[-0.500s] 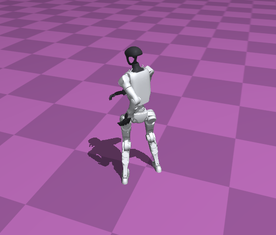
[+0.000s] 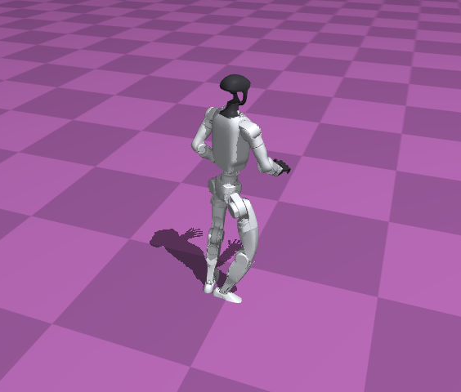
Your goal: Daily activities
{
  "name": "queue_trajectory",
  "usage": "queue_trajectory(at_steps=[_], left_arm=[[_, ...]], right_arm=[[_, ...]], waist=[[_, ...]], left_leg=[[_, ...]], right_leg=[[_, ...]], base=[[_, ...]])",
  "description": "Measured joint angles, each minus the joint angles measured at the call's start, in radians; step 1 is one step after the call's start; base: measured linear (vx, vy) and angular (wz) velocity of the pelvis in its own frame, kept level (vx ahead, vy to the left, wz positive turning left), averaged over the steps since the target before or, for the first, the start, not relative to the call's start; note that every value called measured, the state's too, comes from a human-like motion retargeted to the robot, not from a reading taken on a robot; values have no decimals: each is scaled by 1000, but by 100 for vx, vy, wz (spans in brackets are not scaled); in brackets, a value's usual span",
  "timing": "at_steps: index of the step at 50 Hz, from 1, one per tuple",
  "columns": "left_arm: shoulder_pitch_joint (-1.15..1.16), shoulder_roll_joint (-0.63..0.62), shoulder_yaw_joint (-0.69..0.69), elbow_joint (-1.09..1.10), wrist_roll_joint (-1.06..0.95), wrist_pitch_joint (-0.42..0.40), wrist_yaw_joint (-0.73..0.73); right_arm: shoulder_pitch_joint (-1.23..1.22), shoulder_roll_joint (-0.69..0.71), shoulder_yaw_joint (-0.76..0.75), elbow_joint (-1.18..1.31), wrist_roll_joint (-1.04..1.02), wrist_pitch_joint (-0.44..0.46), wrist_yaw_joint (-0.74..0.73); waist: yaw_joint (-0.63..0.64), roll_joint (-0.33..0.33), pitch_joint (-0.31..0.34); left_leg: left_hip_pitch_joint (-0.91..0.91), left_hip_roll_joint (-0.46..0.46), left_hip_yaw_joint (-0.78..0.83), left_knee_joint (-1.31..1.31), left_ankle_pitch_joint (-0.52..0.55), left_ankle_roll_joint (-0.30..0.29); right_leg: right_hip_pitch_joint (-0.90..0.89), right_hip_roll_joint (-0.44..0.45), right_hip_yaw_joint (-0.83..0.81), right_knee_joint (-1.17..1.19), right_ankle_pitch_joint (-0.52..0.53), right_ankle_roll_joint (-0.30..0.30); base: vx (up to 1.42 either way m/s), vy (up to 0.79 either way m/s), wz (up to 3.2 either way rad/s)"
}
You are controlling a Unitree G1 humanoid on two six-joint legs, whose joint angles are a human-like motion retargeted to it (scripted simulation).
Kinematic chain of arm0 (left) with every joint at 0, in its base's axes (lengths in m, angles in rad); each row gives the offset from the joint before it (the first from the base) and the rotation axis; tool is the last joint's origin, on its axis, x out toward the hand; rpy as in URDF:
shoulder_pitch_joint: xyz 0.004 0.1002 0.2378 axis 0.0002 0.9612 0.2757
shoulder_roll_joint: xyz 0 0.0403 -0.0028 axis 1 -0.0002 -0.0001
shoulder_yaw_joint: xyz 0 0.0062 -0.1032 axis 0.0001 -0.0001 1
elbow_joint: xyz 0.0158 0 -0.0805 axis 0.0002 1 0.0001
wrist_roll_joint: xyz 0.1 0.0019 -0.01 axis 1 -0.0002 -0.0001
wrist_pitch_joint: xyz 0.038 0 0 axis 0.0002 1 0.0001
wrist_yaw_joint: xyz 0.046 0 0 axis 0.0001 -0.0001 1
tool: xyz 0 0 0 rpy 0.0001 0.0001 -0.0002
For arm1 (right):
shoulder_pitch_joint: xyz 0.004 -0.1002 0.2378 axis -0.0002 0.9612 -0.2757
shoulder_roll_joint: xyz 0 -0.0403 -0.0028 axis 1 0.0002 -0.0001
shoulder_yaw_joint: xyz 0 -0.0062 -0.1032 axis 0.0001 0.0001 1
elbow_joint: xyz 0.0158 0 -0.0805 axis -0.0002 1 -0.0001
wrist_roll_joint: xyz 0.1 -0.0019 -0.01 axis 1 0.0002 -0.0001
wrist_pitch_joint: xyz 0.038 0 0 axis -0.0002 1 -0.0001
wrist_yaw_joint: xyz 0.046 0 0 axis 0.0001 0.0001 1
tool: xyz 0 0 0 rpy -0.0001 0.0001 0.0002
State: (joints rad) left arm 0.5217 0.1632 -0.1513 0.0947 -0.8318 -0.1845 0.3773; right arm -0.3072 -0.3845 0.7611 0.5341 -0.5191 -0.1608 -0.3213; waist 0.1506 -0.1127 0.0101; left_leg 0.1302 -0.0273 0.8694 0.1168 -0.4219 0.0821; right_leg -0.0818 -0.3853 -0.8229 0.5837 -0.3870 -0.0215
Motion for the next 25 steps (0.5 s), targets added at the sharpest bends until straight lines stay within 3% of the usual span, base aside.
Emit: queue_trajectory(at_steps=[5, 9, 15, 20, 25], left_arm=[[32, -39, 17, 63, 56, -1, -1], [82, -69, 27, 96, 61, -3, -23], [152, -74, 7, 69, 65, 4, -103], [178, -61, -46, 13, 74, 8, -173], [185, -43, -142, -19, 106, 8, -237]], right_arm=[[49, -16, -69, 86, -27, 12, 3], [50, -35, -114, 138, -59, 17, -26], [9, -40, -116, 211, -118, 29, -85], [-26, 3, -53, 288, -205, 51, -127], [-31, 61, 40, 370, -320, 72, -130]], waist=[[-56, -5, -50], [-91, 1, -68], [-90, 20, -36], [-45, 72, -1], [-14, 129, 3]], left_leg=[[63, -37, 170, -87, 78, -7], [111, -44, 173, -91, 120, -25], [83, 47, -70, 153, 28, -21], [-59, 130, -375, 454, -88, -8], [-141, 61, -691, 450, -115, -42]], right_leg=[[2, 36, -6, -70, 26, 24], [0, 81, 89, -110, 30, 48], [33, 158, 308, -152, 21, 69], [62, 269, 499, -196, 39, 81], [67, 372, 691, -232, 91, 107]], base=[[0, -20, -299], [10, -21, -318], [20, -18, -339], [22, -9, -338], [16, 1, -344]])
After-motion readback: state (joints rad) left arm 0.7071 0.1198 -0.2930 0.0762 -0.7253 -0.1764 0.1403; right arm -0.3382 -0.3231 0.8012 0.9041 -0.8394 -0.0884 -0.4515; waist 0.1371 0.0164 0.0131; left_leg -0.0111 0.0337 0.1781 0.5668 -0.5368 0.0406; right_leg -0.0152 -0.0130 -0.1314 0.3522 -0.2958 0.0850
